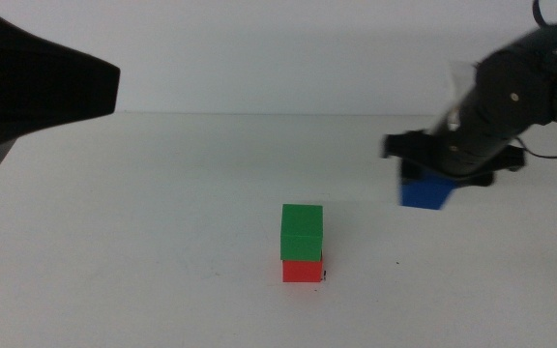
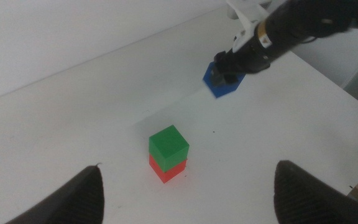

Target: Stack red cubes first, then green, then blue cubes in a specific spot.

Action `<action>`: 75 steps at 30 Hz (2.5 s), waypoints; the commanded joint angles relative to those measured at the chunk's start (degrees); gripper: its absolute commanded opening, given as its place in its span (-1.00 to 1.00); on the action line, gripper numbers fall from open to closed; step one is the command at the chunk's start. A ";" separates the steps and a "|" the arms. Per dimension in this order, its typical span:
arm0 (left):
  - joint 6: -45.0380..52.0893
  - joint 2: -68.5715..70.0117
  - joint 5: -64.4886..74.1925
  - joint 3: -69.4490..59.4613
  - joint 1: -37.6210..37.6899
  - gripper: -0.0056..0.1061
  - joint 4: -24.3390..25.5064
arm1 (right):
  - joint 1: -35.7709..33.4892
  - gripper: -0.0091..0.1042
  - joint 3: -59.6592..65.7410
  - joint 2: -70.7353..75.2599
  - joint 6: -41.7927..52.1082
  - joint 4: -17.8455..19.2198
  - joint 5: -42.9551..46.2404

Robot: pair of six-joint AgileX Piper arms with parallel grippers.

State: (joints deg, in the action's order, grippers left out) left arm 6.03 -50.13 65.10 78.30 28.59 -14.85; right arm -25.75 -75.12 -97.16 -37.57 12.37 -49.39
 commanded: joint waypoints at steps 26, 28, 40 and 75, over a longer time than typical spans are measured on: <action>0.14 0.20 -0.70 -0.25 -0.03 0.78 -0.16 | -22.67 -0.60 -28.34 -17.20 -15.95 6.24 -20.57; 0.14 0.20 -0.70 -0.25 -0.03 0.78 -0.06 | -22.67 -0.60 -28.34 -17.56 -15.95 5.93 -20.57; 0.14 0.20 -0.70 -0.25 -0.03 0.78 -0.06 | -22.15 0.80 -28.34 -14.54 -12.27 5.76 -20.57; 0.14 0.46 -2.46 -1.87 -0.03 0.78 0.59 | 14.34 0.80 33.95 49.92 37.57 -19.65 19.37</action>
State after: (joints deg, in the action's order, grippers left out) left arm 6.03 -50.00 63.68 77.43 28.59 -15.03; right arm -11.94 -41.40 -47.39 -0.63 -7.37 -30.78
